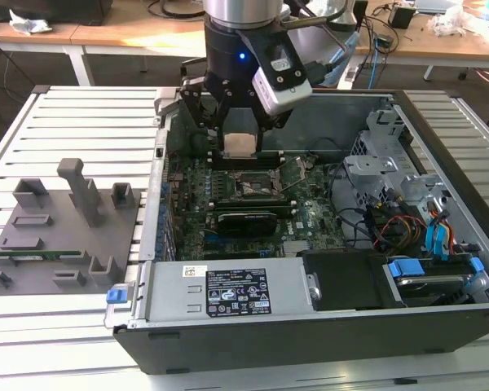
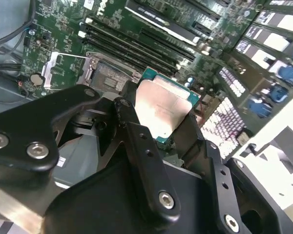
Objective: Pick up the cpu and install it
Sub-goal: 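Pick up the cpu and move it towards the insertion slot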
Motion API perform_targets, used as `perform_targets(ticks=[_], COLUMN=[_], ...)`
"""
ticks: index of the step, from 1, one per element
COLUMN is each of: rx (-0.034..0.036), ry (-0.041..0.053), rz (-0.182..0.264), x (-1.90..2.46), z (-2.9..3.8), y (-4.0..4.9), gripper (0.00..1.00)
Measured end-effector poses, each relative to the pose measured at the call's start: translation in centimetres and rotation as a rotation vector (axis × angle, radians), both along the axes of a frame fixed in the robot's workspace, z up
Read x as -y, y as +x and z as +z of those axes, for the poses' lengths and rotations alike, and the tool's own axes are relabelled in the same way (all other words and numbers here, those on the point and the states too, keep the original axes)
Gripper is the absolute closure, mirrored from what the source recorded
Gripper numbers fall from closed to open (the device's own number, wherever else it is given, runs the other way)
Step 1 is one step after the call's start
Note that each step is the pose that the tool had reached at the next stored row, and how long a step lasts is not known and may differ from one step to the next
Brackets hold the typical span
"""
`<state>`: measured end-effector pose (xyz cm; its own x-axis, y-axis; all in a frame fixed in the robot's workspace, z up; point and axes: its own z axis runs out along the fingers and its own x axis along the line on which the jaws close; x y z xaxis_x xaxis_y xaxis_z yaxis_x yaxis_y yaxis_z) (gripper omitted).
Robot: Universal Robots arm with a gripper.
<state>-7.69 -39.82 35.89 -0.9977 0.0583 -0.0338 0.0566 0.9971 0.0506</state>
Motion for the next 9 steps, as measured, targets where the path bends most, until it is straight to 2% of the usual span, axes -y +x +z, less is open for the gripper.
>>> perform_targets(ticks=[7, 8, 9], rx=[0.0, 0.0, 0.0], ry=[-0.0002, 0.0, -0.0001], rz=[0.0, 0.0, 0.0], x=[-2.02, -2.44, -3.11], z=[-1.48, -1.77, -2.26], y=[1.18, 1.42, 1.83], gripper=[0.45, 0.45, 0.45])
